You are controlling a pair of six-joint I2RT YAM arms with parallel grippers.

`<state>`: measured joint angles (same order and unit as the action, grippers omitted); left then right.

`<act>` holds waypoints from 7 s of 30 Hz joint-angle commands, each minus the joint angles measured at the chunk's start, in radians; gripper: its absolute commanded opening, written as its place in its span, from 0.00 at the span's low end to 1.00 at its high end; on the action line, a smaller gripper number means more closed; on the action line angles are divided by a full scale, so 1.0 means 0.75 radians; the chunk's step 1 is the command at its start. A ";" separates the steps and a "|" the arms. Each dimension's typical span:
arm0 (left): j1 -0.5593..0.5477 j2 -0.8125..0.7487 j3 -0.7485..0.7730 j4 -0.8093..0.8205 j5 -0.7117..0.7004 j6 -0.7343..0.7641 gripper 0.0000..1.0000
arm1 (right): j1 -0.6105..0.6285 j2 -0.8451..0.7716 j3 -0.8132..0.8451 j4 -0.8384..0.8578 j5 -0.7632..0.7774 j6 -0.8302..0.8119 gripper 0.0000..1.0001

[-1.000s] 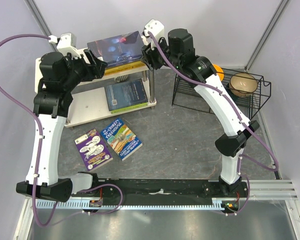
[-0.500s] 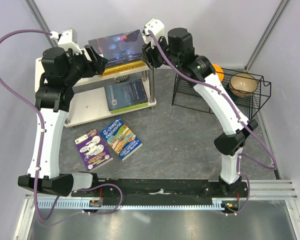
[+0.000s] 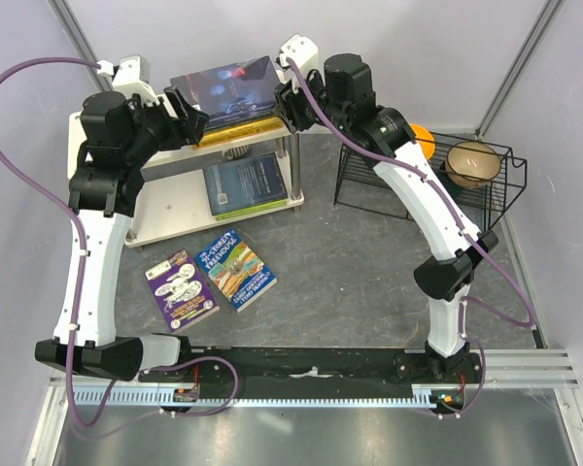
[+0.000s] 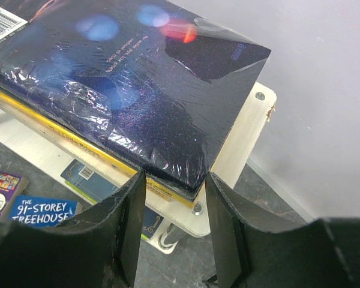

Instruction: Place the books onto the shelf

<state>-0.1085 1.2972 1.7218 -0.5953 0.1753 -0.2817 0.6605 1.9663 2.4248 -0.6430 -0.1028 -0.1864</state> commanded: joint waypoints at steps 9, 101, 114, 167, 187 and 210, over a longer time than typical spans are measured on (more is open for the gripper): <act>0.010 -0.034 0.101 0.031 -0.047 -0.029 0.80 | -0.007 -0.049 0.046 0.060 0.004 0.021 0.54; -1.335 -0.654 -1.303 0.309 -0.076 0.771 0.81 | -0.241 -0.501 -1.705 -0.059 -1.340 0.085 0.00; -1.430 -0.593 -1.698 0.740 -0.305 1.607 0.95 | -0.247 -0.485 -1.679 -0.079 -1.536 0.171 0.00; -0.700 -0.214 -1.240 1.204 -0.765 1.897 0.02 | -0.613 -0.844 -1.754 0.211 -1.000 0.028 0.84; -0.633 0.087 -1.382 1.373 -0.704 1.732 0.80 | -0.641 -0.840 -1.758 0.225 -1.033 0.046 0.84; -0.604 0.062 -1.189 0.904 -0.567 1.409 0.77 | -0.668 -0.844 -1.763 0.233 -1.049 0.054 0.84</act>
<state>-0.5697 1.3277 0.7578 0.0998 -0.2993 0.8436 0.1707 1.3556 1.1053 -0.5083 -0.8597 -0.1486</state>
